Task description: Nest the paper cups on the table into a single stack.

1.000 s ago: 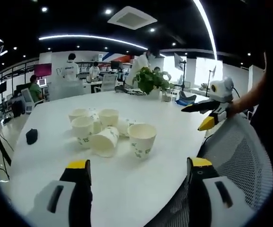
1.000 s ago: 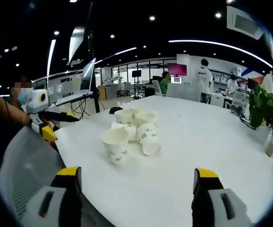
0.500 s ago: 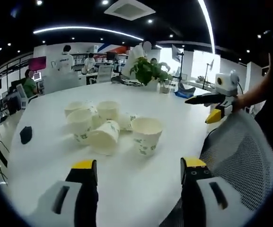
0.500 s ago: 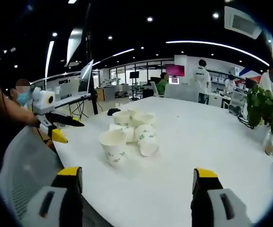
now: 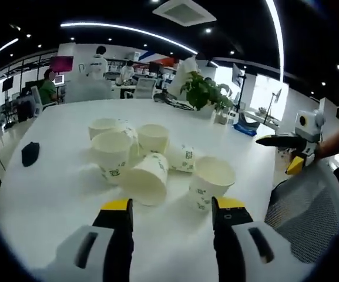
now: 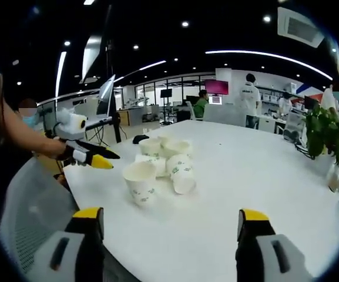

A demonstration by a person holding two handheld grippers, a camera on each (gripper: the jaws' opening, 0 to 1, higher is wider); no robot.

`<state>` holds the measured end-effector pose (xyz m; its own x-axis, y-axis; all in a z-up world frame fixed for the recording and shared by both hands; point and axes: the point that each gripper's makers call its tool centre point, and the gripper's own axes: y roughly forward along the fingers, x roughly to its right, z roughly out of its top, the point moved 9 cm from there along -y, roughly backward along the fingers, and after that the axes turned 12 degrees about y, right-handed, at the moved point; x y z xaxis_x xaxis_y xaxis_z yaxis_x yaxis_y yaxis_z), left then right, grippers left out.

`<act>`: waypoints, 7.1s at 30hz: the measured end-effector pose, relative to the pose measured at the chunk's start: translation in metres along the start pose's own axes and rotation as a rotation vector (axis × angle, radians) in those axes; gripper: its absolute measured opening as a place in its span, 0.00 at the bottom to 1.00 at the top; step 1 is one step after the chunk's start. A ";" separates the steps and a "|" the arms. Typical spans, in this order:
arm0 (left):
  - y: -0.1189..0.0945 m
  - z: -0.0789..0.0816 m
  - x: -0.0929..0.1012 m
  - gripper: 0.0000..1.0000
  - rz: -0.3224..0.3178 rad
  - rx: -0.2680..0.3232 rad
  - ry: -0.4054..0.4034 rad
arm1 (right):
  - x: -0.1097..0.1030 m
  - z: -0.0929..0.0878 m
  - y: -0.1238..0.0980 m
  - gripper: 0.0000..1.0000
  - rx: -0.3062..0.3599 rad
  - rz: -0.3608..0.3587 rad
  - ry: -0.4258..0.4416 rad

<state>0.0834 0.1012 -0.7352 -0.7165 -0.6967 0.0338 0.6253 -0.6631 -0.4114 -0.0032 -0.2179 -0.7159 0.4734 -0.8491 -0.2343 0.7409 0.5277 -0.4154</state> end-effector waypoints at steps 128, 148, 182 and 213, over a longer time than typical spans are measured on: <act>-0.033 0.101 0.040 0.00 -0.218 0.072 0.120 | 0.004 -0.001 -0.001 0.88 -0.007 -0.019 -0.004; -0.009 0.091 0.060 0.00 -0.274 -0.053 0.289 | 0.003 0.000 -0.002 0.87 -0.002 -0.025 0.002; 0.010 0.078 0.059 0.00 -0.266 -0.105 0.376 | 0.004 0.000 -0.002 0.86 0.001 -0.032 0.012; 0.043 0.051 0.086 0.05 -0.386 -0.245 0.363 | 0.006 0.000 -0.003 0.84 0.009 -0.040 0.035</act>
<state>0.0640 -0.0009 -0.7038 -0.9654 -0.2502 -0.0732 0.2390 -0.7377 -0.6314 -0.0023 -0.2248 -0.7157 0.4261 -0.8699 -0.2484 0.7632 0.4931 -0.4175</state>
